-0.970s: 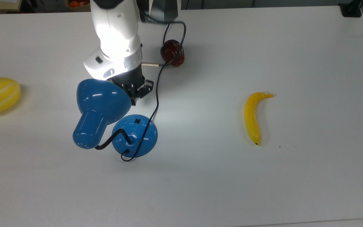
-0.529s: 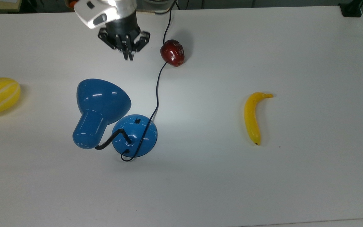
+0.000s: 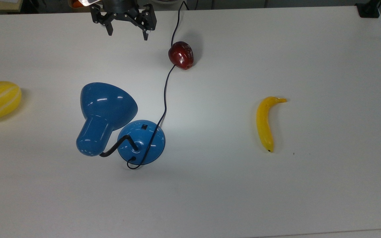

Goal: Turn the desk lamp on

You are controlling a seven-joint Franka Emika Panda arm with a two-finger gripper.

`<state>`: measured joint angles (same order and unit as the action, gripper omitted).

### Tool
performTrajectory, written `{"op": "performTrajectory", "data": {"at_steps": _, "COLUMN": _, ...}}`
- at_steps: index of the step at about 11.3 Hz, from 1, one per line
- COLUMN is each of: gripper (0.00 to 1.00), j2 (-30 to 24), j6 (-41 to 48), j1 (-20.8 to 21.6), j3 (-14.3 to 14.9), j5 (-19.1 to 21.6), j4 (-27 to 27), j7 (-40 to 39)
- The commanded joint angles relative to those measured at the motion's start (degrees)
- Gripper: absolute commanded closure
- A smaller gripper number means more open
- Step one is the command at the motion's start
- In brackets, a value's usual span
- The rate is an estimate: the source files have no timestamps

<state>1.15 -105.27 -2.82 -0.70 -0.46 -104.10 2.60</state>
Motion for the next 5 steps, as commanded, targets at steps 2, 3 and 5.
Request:
{"op": "performTrajectory", "data": {"at_steps": 2, "gripper": 0.00, "j2": -2.6, "j6": 3.2, "j1": -0.3, "j3": 0.4, "j5": -0.2, "j4": -1.3, "j7": 0.7}}
{"op": "performTrajectory", "data": {"at_steps": 3, "gripper": 0.00, "j2": -2.7, "j6": 3.6, "j1": -0.3, "j3": 0.4, "j5": -0.2, "j4": -1.2, "j7": 1.1}}
{"op": "performTrajectory", "data": {"at_steps": 5, "gripper": 0.00, "j2": -3.0, "j6": 3.8, "j1": -0.4, "j3": 0.6, "j5": -0.2, "j4": -1.2, "j7": 1.2}}
